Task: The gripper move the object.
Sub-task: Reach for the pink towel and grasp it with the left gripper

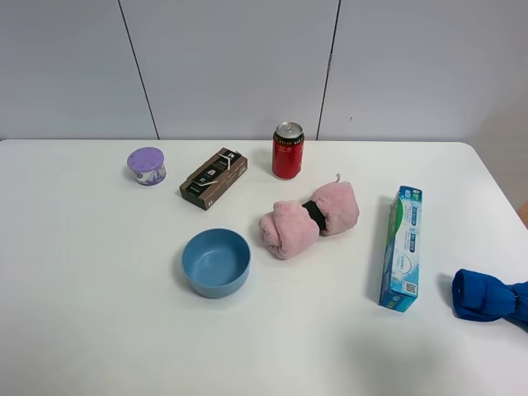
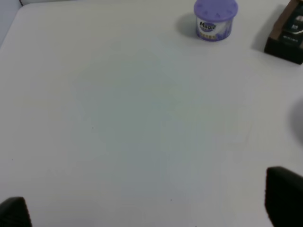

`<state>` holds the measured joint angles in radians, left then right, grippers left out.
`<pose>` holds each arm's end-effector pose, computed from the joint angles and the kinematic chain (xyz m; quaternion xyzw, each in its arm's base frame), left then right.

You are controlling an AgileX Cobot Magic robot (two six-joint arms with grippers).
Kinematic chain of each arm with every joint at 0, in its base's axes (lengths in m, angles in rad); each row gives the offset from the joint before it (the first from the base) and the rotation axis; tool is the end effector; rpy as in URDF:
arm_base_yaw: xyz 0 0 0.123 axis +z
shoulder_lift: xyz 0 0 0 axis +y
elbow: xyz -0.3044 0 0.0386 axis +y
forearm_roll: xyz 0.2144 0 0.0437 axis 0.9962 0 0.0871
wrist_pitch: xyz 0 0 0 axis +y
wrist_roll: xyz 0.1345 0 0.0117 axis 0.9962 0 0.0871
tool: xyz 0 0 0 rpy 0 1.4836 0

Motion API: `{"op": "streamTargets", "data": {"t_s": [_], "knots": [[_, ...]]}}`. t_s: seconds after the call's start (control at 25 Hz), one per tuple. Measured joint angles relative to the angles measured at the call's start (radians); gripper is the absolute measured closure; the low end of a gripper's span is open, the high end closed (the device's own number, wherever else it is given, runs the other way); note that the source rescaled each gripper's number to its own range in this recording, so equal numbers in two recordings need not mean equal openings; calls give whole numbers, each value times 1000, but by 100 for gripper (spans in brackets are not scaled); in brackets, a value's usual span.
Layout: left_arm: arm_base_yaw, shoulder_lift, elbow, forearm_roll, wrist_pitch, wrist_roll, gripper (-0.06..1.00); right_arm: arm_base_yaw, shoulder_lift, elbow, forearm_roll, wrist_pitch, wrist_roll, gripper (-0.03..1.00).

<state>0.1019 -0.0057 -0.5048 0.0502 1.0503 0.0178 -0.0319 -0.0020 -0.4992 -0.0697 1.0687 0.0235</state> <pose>-0.0181 0.0041 0.2438 -0.0366 0.8467 0.0568 0.5278 -0.0182 -0.0077 0.2401 0.0252 0.8541 -0.0370 0.5182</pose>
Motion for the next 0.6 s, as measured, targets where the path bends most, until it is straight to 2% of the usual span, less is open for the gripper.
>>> {"op": "streamTargets", "data": {"t_s": [0.6], "knots": [[0, 0, 0, 0, 0, 0, -6, 0, 0, 0, 0, 0, 0, -3]]}}
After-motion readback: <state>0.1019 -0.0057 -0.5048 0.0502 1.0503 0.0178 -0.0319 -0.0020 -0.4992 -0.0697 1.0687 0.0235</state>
